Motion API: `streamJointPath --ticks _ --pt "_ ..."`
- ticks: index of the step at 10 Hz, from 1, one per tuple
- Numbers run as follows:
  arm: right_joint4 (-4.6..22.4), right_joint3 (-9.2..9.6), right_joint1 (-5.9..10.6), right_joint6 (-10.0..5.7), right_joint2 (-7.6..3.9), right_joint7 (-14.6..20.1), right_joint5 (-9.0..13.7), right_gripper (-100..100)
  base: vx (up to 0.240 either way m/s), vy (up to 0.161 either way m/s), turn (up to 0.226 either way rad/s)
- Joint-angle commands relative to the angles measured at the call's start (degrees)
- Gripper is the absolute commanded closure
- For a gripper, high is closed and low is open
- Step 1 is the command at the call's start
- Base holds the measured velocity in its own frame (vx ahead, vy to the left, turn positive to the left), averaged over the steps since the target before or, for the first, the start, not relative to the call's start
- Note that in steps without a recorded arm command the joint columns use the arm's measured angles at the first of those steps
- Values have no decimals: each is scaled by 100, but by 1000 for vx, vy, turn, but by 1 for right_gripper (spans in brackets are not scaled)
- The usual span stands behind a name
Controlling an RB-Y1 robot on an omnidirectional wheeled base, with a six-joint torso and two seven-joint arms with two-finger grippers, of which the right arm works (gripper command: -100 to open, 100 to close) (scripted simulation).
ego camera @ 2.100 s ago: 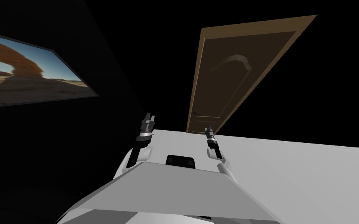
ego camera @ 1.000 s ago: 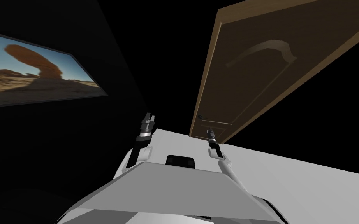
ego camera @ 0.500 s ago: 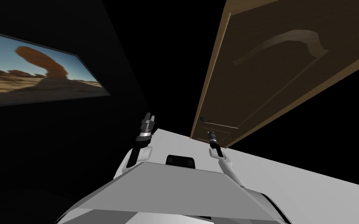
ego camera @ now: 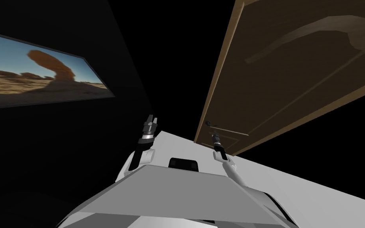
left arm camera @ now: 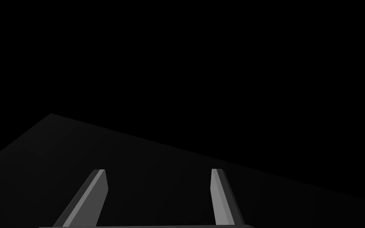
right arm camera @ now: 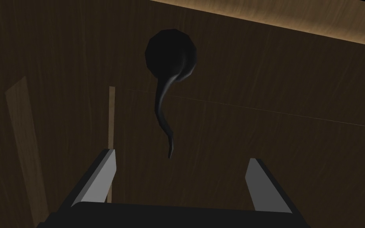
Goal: Pull the door open
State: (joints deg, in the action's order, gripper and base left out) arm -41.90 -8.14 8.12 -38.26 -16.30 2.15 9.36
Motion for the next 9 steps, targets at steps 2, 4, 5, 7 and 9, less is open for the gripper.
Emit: streamJointPath --ticks 2,4,5,7,9 --pt "228 -22 113 -18 -37 -8 23 -100 63 -29 46" --pt "273 -30 132 -13 -44 -12 30 -100 21 -17 30" --pt "321 -65 103 -48 -105 30 53 -100 109 27 110" --pt "355 -100 66 -77 -164 74 76 -100 183 -47 64" --pt "406 -152 11 -121 -254 140 110 -100 200 -37 101"
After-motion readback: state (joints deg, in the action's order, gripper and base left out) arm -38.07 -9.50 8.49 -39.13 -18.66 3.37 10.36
